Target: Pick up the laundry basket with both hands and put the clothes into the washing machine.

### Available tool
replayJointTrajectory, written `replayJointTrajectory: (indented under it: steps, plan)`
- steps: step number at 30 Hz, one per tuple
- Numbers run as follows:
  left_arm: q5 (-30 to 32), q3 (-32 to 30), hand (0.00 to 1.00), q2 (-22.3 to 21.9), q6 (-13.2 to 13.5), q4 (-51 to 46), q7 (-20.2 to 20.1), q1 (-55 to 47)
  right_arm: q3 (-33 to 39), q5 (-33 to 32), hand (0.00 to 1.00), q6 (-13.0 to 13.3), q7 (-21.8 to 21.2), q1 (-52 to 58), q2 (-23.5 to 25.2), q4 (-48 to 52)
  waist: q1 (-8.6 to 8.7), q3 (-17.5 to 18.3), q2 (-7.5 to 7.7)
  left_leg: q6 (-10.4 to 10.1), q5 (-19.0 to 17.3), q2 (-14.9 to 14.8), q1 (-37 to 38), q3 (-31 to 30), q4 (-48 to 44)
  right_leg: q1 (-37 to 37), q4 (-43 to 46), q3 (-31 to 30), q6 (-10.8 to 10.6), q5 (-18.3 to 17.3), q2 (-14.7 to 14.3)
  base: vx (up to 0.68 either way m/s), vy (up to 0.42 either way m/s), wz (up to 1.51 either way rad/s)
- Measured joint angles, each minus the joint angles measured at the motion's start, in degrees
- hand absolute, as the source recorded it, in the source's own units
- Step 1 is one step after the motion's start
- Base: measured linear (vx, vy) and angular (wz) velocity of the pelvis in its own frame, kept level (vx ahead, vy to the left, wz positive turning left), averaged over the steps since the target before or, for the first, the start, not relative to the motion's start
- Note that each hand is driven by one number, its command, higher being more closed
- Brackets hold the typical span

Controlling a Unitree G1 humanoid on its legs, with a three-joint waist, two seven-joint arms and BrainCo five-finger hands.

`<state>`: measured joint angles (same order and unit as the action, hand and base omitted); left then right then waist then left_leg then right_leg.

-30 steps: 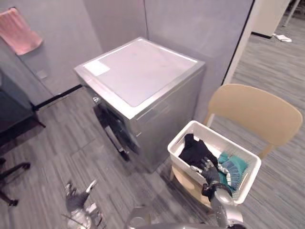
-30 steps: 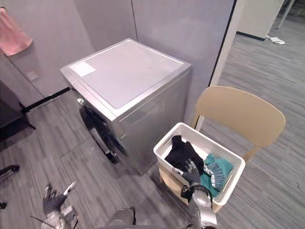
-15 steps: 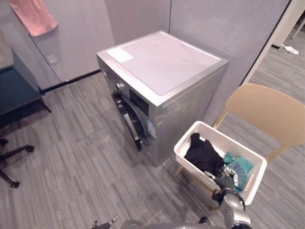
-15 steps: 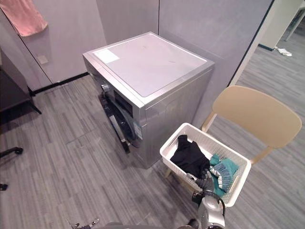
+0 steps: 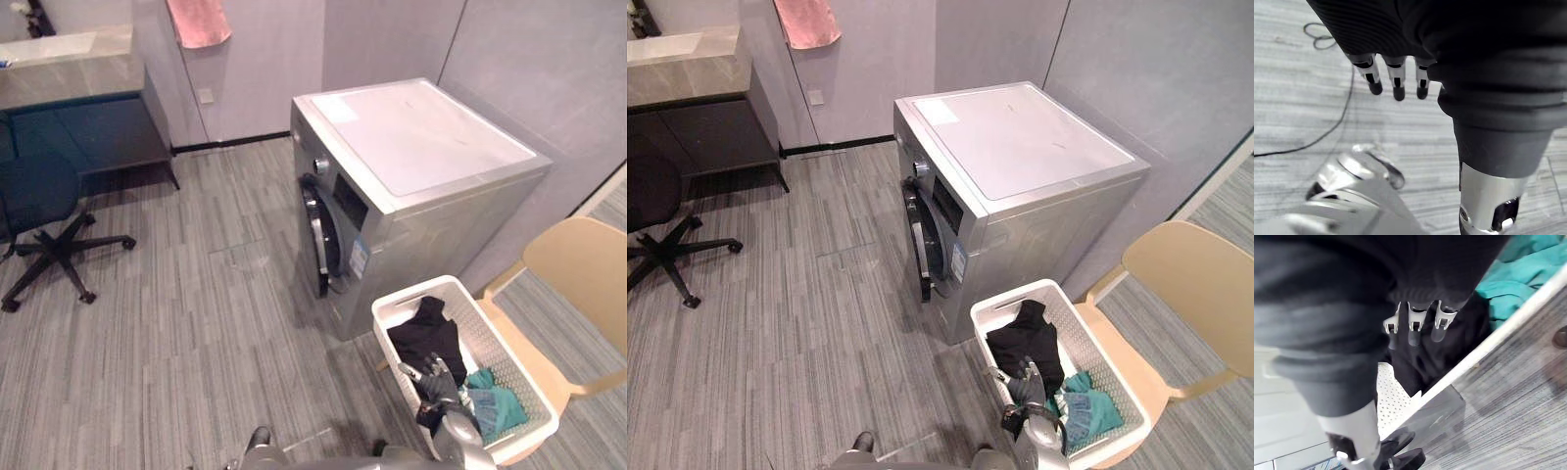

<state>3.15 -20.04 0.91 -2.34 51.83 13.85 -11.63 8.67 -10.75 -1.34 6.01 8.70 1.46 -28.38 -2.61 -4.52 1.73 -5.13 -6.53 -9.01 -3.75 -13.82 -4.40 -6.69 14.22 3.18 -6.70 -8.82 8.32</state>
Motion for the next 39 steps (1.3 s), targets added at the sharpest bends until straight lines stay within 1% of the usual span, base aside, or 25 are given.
replayJointTrajectory:
  steps: [1, 2, 3, 6, 8, 10, 11, 12, 13, 14, 15, 16, 17, 18, 19, 20, 21, 22, 23, 25, 26, 28, 31, 36, 39]
  plan:
    - [-0.3, 0.9, 0.0, -0.9, 0.0, -1.3, 0.1, 0.0, -0.1, 0.0, 0.0, 0.0, 0.1, 0.2, -1.1, 0.8, -0.36, 0.0, -2.41, -0.5, 0.3, 0.6, -0.7, -0.4, -4.0, 1.7, -0.9, -0.1, -0.1, 0.0, -0.6, 0.09, 0.081, 0.0]
    - [-0.4, 2.2, 0.0, -2.1, 0.0, -2.6, 0.3, -0.2, -0.1, 0.0, 0.0, 0.0, 0.3, 0.7, -1.9, 1.0, -0.05, 0.5, -2.72, -3.0, -0.2, 0.7, -0.4, -0.3, -4.7, 2.9, -1.5, -0.4, -0.6, -0.1, -0.6, 0.14, 0.086, 0.0]
    - [-0.5, 2.6, 0.0, -2.3, 0.1, -3.7, 0.3, -0.1, -0.1, 0.0, 0.0, 0.0, 0.4, 0.7, -1.8, 1.1, 0.03, 0.8, -2.96, -3.1, -0.3, 1.0, -0.4, -0.3, -4.6, 3.4, -1.6, -0.7, -0.9, -0.3, -0.4, 0.17, 0.098, 0.11]
    - [-2.4, 4.3, 0.0, -3.0, 0.6, -7.7, 0.4, 1.7, -0.1, -0.6, 0.0, -0.3, 0.7, 0.2, -1.7, 4.1, 0.09, 1.2, -3.08, -2.0, -1.6, 2.2, -1.1, -0.5, -7.7, 3.6, -0.6, -2.3, -1.0, -1.4, -0.1, 0.2, 0.044, 0.14]
    - [-2.5, 4.1, 0.0, -4.1, 0.6, -9.3, 0.3, 1.6, 1.4, -1.0, 0.0, -0.3, 2.1, -0.4, -1.9, 7.8, 0.26, 0.2, -2.61, -0.7, -2.4, 3.6, -4.2, 0.5, -18.5, 6.1, -0.1, -2.1, -0.1, -2.9, 0.1, 0.13, 0.0, 0.29]
    - [-2.6, 4.5, 0.0, -4.8, 0.4, -9.4, 0.1, 0.8, 3.3, -1.3, 0.0, -0.2, 3.0, -1.1, -2.7, 9.6, 0.01, -0.3, -3.03, -0.8, -2.2, 4.0, -7.7, 0.8, -29.9, 8.1, 1.0, -1.5, -0.1, -4.3, -0.4, 0.1, -0.055, 0.14]
    - [-3.7, 4.2, 0.0, -4.8, 0.4, -9.6, 0.0, -0.1, 4.1, -1.7, 0.0, -0.1, 3.8, -2.6, -4.8, 9.7, -0.16, -0.5, -4.09, -2.4, -0.7, 3.8, -10.8, 0.4, -38.1, 8.9, 2.8, -1.5, 0.3, -6.0, -1.4, 0.07, -0.073, -0.11]
    - [-4.5, 3.4, 0.0, -5.2, 0.5, -9.7, 0.1, -0.2, 5.9, -2.4, 0.0, -0.1, 4.3, -3.7, -6.6, 9.7, -1.01, -0.6, -4.37, -3.2, 2.6, 3.7, -13.1, 0.4, -43.8, 8.9, 4.6, -2.3, 0.9, -7.4, -1.7, 0.07, -0.065, -0.17]
    - [-5.0, 3.1, 0.0, -5.2, 0.5, -9.7, 0.1, -0.3, 6.6, -2.7, 0.0, 0.0, 4.6, -4.0, -7.1, 9.7, -1.46, -0.7, -4.32, -3.0, 3.9, 3.6, -13.6, 0.5, -45.0, 8.9, 4.9, -2.8, 1.0, -7.7, -1.6, 0.07, -0.052, -0.39]
    - [-6.8, 1.3, 0.0, -5.1, 0.7, -9.8, 0.1, -0.8, 8.9, -3.4, 0.0, -0.1, 6.1, -5.3, -8.5, 9.7, -2.12, -0.9, -3.8, -2.3, 9.0, 3.2, -16.1, 1.9, -48.4, 9.0, 4.7, -4.1, 1.5, -7.9, -1.2, 0.07, -0.048, -0.54]
    - [-7.6, 0.2, 0.0, -4.7, 0.8, -9.6, 0.1, -1.1, 10.8, -3.6, 0.0, -0.1, 6.9, -6.7, -9.9, 9.7, -2.59, -0.9, -3.67, -0.8, 5.8, 2.0, -17.0, 3.8, -48.1, 9.1, 4.3, -5.1, 1.8, -7.5, -0.8, 0.09, -0.051, -0.56]
    - [-7.7, -0.5, 0.0, -4.7, 0.9, -9.3, 0.1, -1.3, 11.4, -4.0, 0.0, -0.1, 7.3, -7.3, -10.7, 9.7, -2.56, -0.9, -3.65, 0.3, 3.3, 1.0, -16.9, 4.6, -46.1, 9.1, 4.0, -5.3, 1.4, -7.1, -0.7, 0.13, -0.05, -0.36]
    - [-8.0, -1.0, 0.0, -4.8, 1.0, -8.6, 0.1, -1.5, 13.2, -4.8, 0.0, -0.2, 8.3, -7.8, -12.7, 9.5, -2.57, -0.8, -3.38, 1.5, 0.0, -0.6, -16.3, 5.8, -38.6, 9.4, 3.6, -5.5, 1.4, -6.9, -0.3, 0.13, -0.023, -0.16]
    - [-8.2, -1.8, 0.0, -4.8, 1.0, -8.3, 0.1, -1.5, 13.8, -5.2, 0.0, -0.2, 8.8, -8.4, -13.2, 9.4, -2.57, -0.8, -3.21, 1.6, -0.5, -1.0, -15.5, 6.1, -33.1, 9.3, 3.5, -5.8, 1.4, -6.9, -0.1, 0.17, 0.039, -0.24]
    - [-8.5, -2.2, 0.0, -4.8, 0.9, -7.0, 0.3, -2.1, 14.2, -5.7, 0.0, -0.1, 9.1, -10.3, -15.0, 8.5, -2.56, -0.8, -3.31, 1.1, -0.1, -0.9, -12.6, 5.0, -22.7, 9.1, 3.5, -6.7, 1.3, -6.9, 0.3, 0.18, 0.157, -0.53]
    - [-8.7, -2.1, 0.0, -4.8, 0.9, -5.0, 0.6, -2.6, 15.3, -6.0, 0.0, 0.1, 9.0, -13.2, -16.6, 5.9, -2.89, -0.5, -4.1, -1.5, 3.1, -0.9, -10.3, 4.0, -17.2, 9.0, 3.4, -8.5, 0.6, -7.3, 0.0, 0.24, 0.277, -0.68]
    - [-8.7, -2.1, 0.0, -4.7, 0.8, -3.9, 0.7, -3.2, 16.1, -6.4, 0.0, 0.1, 9.0, -14.7, -16.7, 4.4, -3.02, -0.3, -4.47, -2.6, 3.5, -1.0, -9.4, 4.4, -16.2, 9.2, 3.3, -9.5, -0.2, -7.8, -0.2, 0.24, 0.318, -0.51]
    - [-8.8, -2.6, 0.0, -4.5, 0.7, -2.6, 1.1, -3.1, 17.5, -6.7, 0.0, 0.1, 8.9, -16.5, -16.5, 1.0, -2.54, 0.3, -4.02, -5.6, 0.6, -0.3, -7.8, 5.6, -14.8, 9.9, 2.7, -9.6, -1.7, -8.7, 1.1, 0.25, 0.292, -0.09]
    - [-8.7, -2.4, 0.0, -3.1, 0.6, -1.9, 1.2, -2.3, 18.4, -6.7, 0.0, -0.2, 8.7, -17.1, -16.5, -2.7, -2.69, 0.5, -1.89, -4.9, 0.3, 1.4, -7.2, 6.5, -13.6, 10.5, 2.1, -9.6, -2.0, -8.3, 3.2, 0.19, 0.202, 0.14]
    - [-8.7, -1.7, 0.0, -1.9, 0.4, -1.7, 1.2, -1.9, 19.4, -7.1, 0.0, -0.5, 8.6, -19.0, -16.6, -7.3, -2.85, 0.8, -0.74, -4.5, 0.1, 3.3, -7.0, 6.8, -13.3, 10.8, 0.7, -9.9, -2.0, -6.6, 4.9, 0.15, 0.197, 0.12]
    - [-8.7, -0.6, 0.0, -1.4, 0.4, -1.7, 1.2, -1.9, 20.0, -7.6, 0.0, -0.9, 8.5, -21.1, -16.9, -9.9, -2.89, 0.8, -0.86, -4.2, 0.2, 4.0, -6.4, 7.0, -13.0, 11.6, -0.2, -10.2, -2.3, -5.1, 5.3, 0.12, 0.185, 0.01]
    - [-8.6, 0.5, 0.0, -0.6, 0.4, -1.7, 1.2, -1.9, 20.0, -7.7, 0.0, -1.5, 7.7, -23.9, -18.3, -13.8, -2.99, 1.2, -1.36, -3.7, 0.6, 4.2, -5.3, 7.6, -11.4, 11.7, -0.6, -11.3, -2.9, -4.1, 5.6, 0.07, 0.076, -0.04]
    - [-8.5, 2.3, 0.0, -0.3, 0.5, -1.2, 1.2, -1.8, 20.0, -7.7, 0.0, -1.6, 7.4, -26.6, -20.5, -18.4, -2.99, 1.7, -2.55, -3.8, 1.9, 4.0, -4.2, 7.8, -8.9, 11.5, -0.8, -11.3, -3.4, -3.8, 5.5, 0.0, -0.037, -0.08]
    - [-8.5, 4.7, 0.0, -0.6, 0.4, 0.5, 1.3, -1.1, 19.8, -7.6, 0.0, -1.7, 6.2, -26.9, -25.5, -23.5, -2.57, 2.2, -4.88, -4.4, 7.7, 2.7, -2.2, 8.0, 0.1, 9.4, -1.6, -11.2, -3.6, -3.7, 4.8, -0.07, -0.104, -0.06]
    - [-8.6, 5.5, 0.0, -0.4, 0.5, 0.5, 1.2, -0.8, 18.9, -7.5, 0.0, -1.8, 5.6, -26.8, -26.1, -24.5, -2.09, 2.0, -5.4, -4.5, 9.5, 2.1, -1.6, 8.2, 3.6, 8.3, -1.6, -11.2, -3.6, -3.7, 4.3, -0.11, -0.07, -0.1]
